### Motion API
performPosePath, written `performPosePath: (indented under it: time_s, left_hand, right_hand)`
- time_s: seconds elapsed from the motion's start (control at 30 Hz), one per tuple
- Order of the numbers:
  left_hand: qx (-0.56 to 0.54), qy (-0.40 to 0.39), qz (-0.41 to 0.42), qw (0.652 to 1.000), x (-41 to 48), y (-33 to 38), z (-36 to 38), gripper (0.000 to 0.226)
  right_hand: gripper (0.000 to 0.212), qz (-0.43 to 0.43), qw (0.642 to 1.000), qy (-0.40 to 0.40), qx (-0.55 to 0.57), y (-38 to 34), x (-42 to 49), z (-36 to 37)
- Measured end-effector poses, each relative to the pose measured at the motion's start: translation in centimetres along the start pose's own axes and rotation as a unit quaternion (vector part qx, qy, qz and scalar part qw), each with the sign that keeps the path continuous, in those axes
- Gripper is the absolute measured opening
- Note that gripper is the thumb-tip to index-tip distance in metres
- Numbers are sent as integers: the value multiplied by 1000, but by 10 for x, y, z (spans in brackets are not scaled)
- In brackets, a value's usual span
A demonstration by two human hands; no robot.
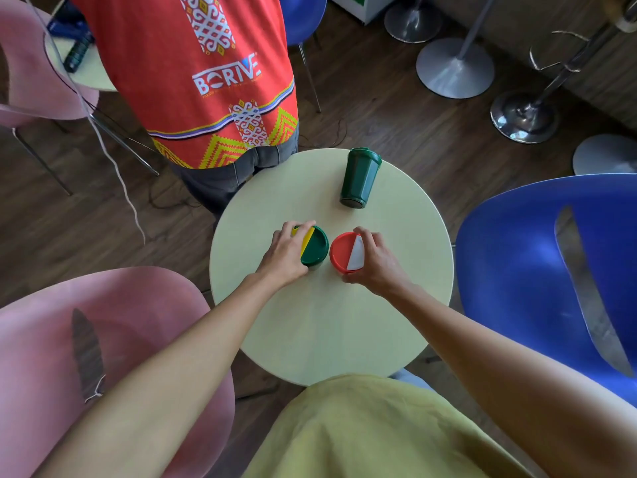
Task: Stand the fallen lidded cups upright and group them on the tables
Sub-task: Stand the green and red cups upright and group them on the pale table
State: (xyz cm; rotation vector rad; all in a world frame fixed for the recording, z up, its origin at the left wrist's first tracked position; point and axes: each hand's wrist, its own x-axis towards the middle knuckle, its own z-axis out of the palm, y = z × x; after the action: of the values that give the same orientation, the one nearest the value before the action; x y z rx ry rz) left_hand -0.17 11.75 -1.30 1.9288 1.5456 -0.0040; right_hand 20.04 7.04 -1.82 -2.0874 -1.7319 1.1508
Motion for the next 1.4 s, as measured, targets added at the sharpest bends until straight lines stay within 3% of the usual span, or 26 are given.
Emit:
performPosePath:
  time_s: [0.23,0.47,0.67,0.8,1.03,1.13,1.4]
  left_hand:
    - [-55,-15,-16,998,-2,-1,-3,96]
    - [-71,149,-31,986,-7,6,-10,52]
    - [-63,198,-65,976,-2,21,-8,39]
    - [-53,227,-117,965,4,36,1,37]
    - [-49,300,-244,921,2,67,22,35]
    - [-72,328,-293,895,-1,72,34,39]
    - [-167,374,-313,857,2,69,52,48]
  right_hand:
    - [102,11,999,-25,-17,0,-1,-5]
    - [65,18,998,50,-21,-5,1,-21]
    - [52,10,998,55,-28,-7,29,-46]
    - [51,1,999,26,-26,-6,63,-65]
    - [62,-6,999,-20,-38,4,136,-102]
    - [66,27,999,-17,-26,4,167,-112]
    - [75,94,995,-39,7,5,224,-105]
